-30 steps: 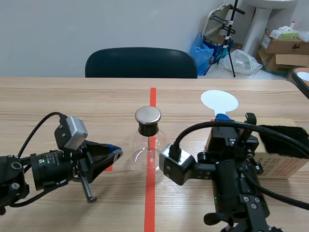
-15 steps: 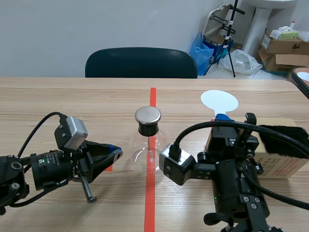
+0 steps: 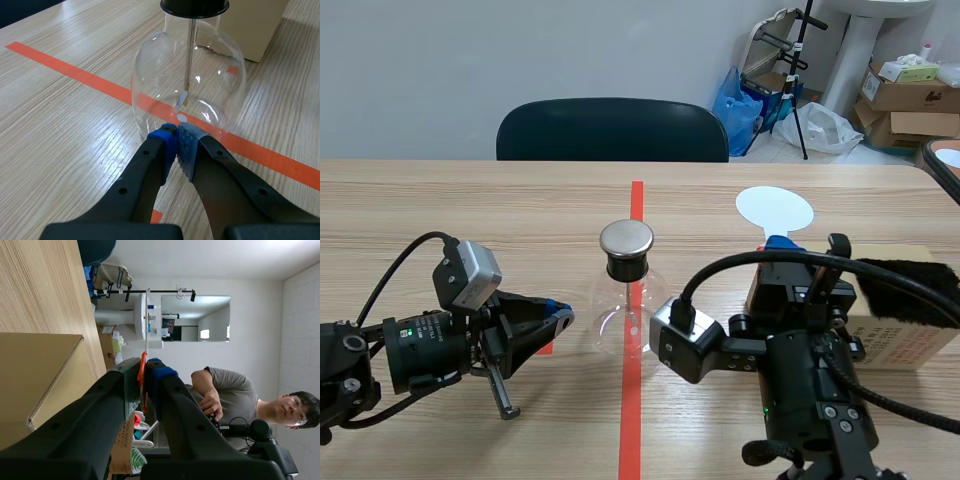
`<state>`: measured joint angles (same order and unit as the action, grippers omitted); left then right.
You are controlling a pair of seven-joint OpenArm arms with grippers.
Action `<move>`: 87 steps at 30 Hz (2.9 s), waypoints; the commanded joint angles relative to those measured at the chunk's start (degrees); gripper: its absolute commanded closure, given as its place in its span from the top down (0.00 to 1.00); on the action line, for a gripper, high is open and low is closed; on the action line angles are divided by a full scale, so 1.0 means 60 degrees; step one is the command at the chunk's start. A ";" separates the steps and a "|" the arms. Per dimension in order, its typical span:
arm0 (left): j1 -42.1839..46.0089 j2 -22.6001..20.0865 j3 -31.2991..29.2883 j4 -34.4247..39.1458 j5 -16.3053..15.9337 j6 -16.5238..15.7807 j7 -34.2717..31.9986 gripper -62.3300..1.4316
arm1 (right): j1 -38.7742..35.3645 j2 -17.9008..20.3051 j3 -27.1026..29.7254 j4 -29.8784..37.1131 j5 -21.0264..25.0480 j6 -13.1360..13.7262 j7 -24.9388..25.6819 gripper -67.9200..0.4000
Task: Do the electroscope experiment
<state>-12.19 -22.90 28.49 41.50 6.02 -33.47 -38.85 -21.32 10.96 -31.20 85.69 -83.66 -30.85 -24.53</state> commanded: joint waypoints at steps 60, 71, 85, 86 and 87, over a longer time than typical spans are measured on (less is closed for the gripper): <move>-0.0004 -0.0025 -0.0036 0.0208 -0.0069 -0.0018 -0.0135 0.07 | -0.0375 -0.0120 0.0448 0.0597 -0.0007 -0.0131 0.0149 0.03; 0.0302 -0.0510 -0.0036 0.0437 -0.0073 -0.0120 -0.1337 0.07 | -0.1778 -0.0357 0.2350 0.1300 -0.0007 -0.0758 0.2422 0.03; 0.3530 -0.3206 -0.0845 0.4291 -0.0138 -0.0160 -0.2947 0.07 | -0.2339 -0.0984 0.5009 0.1107 0.1137 -0.1931 0.6335 0.03; 0.3818 -0.3391 -0.1020 0.4630 -0.0142 -0.0266 -0.2965 0.07 | -0.2317 -0.0984 0.5129 0.1005 0.1242 -0.1934 0.6539 0.03; 0.4109 -0.3581 -0.1235 0.4983 -0.0138 -0.0466 -0.2954 0.07 | -0.2306 -0.0984 0.5235 0.0871 0.1373 -0.1938 0.6750 0.03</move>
<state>11.94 -43.77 22.13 70.59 5.96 -35.24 -55.96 -35.90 4.58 0.10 91.68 -76.14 -41.54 15.68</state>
